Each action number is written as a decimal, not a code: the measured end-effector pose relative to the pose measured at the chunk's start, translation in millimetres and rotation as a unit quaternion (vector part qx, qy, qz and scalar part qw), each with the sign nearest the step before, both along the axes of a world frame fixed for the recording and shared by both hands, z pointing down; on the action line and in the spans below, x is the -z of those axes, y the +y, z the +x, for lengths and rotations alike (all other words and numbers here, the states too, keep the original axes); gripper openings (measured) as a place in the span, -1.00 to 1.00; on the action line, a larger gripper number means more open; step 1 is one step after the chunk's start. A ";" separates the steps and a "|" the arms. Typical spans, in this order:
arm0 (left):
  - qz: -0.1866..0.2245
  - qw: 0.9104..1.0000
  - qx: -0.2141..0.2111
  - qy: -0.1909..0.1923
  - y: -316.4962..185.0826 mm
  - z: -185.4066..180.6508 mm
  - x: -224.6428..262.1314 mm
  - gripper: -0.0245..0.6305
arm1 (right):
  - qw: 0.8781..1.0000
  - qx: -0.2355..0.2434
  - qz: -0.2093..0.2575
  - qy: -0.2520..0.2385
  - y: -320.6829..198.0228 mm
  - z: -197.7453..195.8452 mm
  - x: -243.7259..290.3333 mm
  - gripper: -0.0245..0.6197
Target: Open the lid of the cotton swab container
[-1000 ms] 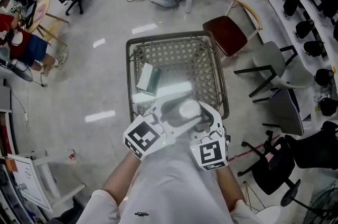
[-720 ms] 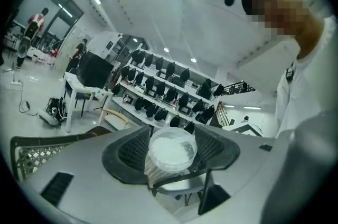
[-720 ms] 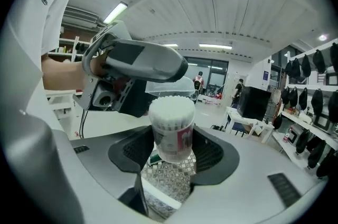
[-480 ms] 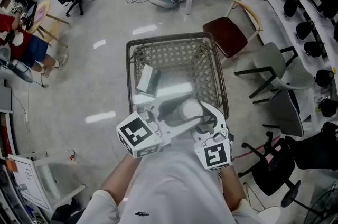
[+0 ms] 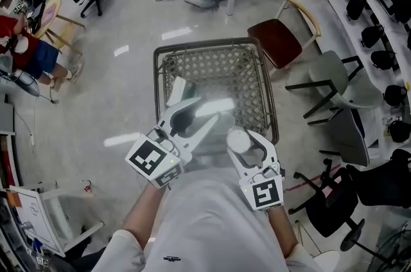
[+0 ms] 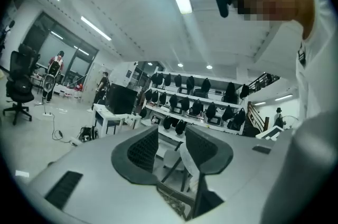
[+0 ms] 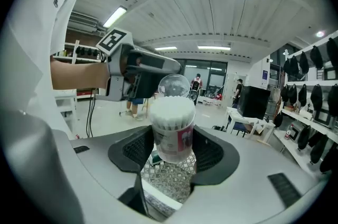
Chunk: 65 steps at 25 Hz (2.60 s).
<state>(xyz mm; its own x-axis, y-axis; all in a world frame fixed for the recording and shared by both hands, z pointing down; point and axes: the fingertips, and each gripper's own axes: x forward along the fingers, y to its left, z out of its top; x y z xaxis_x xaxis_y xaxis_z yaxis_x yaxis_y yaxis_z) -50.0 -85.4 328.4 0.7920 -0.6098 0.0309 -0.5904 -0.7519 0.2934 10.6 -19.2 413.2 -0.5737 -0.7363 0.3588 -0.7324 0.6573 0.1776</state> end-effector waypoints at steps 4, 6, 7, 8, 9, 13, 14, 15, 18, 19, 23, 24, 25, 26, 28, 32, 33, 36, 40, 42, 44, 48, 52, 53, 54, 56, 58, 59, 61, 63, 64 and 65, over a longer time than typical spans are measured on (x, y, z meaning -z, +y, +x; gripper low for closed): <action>-0.012 0.999 0.020 -0.023 -4.1 -8.7 -19.1 -0.49 | 1.000 0.006 0.002 -0.011 3.7 -3.9 1.3 -0.24; -0.021 0.999 0.025 -0.030 -3.1 -9.1 -29.0 -0.49 | 1.000 0.007 0.002 -0.022 4.3 -3.9 3.3 -0.24; -0.025 0.999 0.027 -0.031 -1.9 -9.1 -33.0 -0.49 | 1.000 0.007 0.001 -0.026 4.4 -3.6 4.2 -0.24; -0.029 0.999 0.028 -0.031 -0.6 -9.2 -35.8 -0.49 | 1.000 0.006 -0.001 -0.027 4.2 -3.3 4.8 -0.24; -0.032 0.999 0.029 -0.030 0.8 -9.5 -37.3 -0.49 | 1.000 0.004 -0.003 -0.028 3.7 -2.8 5.0 -0.24; -0.033 0.999 0.039 -0.017 6.1 -13.3 -36.7 -0.49 | 1.000 -0.008 -0.014 -0.025 -1.1 1.2 0.8 -0.24; -0.031 0.998 0.042 -0.016 7.2 -14.6 -36.0 -0.49 | 0.999 -0.013 -0.016 -0.026 -2.8 3.1 -0.1 -0.24; -0.030 0.998 0.046 -0.015 8.2 -16.2 -35.3 -0.49 | 0.999 -0.019 -0.018 -0.029 -4.4 5.3 -0.4 -0.24; -0.027 0.998 0.055 -0.010 10.8 -22.1 -34.1 -0.49 | 0.999 -0.029 -0.016 -0.032 -9.3 11.4 1.9 -0.23; -0.027 0.998 0.058 -0.009 11.8 -24.2 -35.2 -0.49 | 0.999 -0.030 -0.012 -0.030 -10.9 13.2 3.3 -0.23; -0.032 0.997 0.075 -0.017 18.7 -32.4 -43.0 -0.56 | 0.998 -0.044 -0.006 -0.033 -16.3 21.0 9.4 -0.23; -0.032 0.996 0.081 -0.019 20.0 -35.1 -43.8 -0.59 | 0.998 -0.050 -0.005 -0.036 -18.3 22.9 12.0 -0.23; -0.031 0.995 0.088 -0.021 20.8 -38.4 -44.4 -0.63 | 0.998 -0.055 -0.002 -0.039 -20.4 25.0 14.8 -0.23; -0.030 0.995 0.097 -0.024 21.4 -41.9 -45.0 -0.68 | 0.997 -0.059 0.000 -0.042 -22.5 27.2 17.5 -0.23; -0.027 0.992 0.116 -0.030 23.6 -49.1 -46.3 -0.76 | 0.997 -0.068 0.006 -0.045 -26.2 32.4 22.9 -0.23; -0.015 0.988 0.146 -0.045 30.7 -63.2 -46.5 -0.89 | 0.995 -0.079 0.032 -0.046 -31.8 45.2 32.8 -0.23; -0.013 0.987 0.151 -0.049 32.3 -66.5 -46.4 -0.90 | 0.995 -0.084 0.035 -0.048 -32.9 48.7 34.5 -0.23; -0.012 0.985 0.166 -0.050 36.3 -77.8 -44.3 -0.92 | 0.993 -0.104 0.040 -0.050 -36.2 58.5 39.0 -0.23; -0.011 0.982 0.180 -0.049 39.5 -90.5 -40.8 -0.92 | 0.989 -0.132 0.041 -0.059 -36.8 69.7 37.8 -0.23; -0.013 0.982 0.185 -0.048 41.3 -94.8 -40.7 -0.92 | 0.987 -0.142 0.038 -0.064 -35.2 73.5 34.5 -0.23; -0.014 0.980 0.190 -0.050 43.0 -98.7 -40.6 -0.92 | 0.986 -0.150 0.034 -0.069 -33.5 76.0 31.4 -0.23; -0.008 0.978 0.197 -0.060 44.8 -102.4 -39.8 -0.92 | 0.984 -0.162 0.027 -0.074 -32.5 78.4 25.1 -0.23; -0.011 0.979 0.194 -0.062 45.8 -99.5 -41.8 -0.92 | 0.984 -0.161 0.021 -0.078 -30.6 78.7 23.3 -0.23; -0.011 0.979 0.194 -0.062 45.7 -98.9 -41.9 -0.92 | 0.984 -0.160 0.022 -0.078 -30.9 78.6 23.2 -0.23; -0.011 0.979 0.195 -0.061 45.8 -98.0 -42.2 -0.92 | 0.984 -0.159 0.022 -0.077 -31.3 78.3 22.9 -0.23; -0.012 0.979 0.195 -0.062 46.4 -96.6 -43.2 -0.92 | 0.985 -0.156 0.024 -0.074 -31.7 76.8 22.3 -0.23; -0.012 0.979 0.193 -0.062 46.7 -95.8 -43.3 -0.92 | 0.985 -0.154 0.025 -0.070 -32.3 75.0 22.3 -0.23; -0.012 0.979 0.192 -0.062 46.6 -95.2 -43.3 -0.92 | 0.986 -0.153 0.025 -0.068 -32.6 74.5 22.4 -0.23; -0.012 0.979 0.192 -0.064 46.1 -93.9 -44.0 -0.92 | 0.986 -0.152 0.024 -0.065 -32.8 74.5 21.6 -0.23; -0.012 0.979 0.193 -0.064 45.5 -93.6 -45.2 -0.92 | 0.986 -0.151 0.024 -0.062 -32.4 74.0 19.9 -0.23; -0.012 0.979 0.193 -0.063 45.2 -94.0 -45.6 -0.92 | 0.986 -0.150 0.024 -0.062 -32.1 73.6 19.3 -0.23; -0.012 0.979 0.193 -0.063 44.9 -94.4 -45.8 -0.92 | 0.986 -0.150 0.023 -0.062 -31.8 73.3 19.1 -0.23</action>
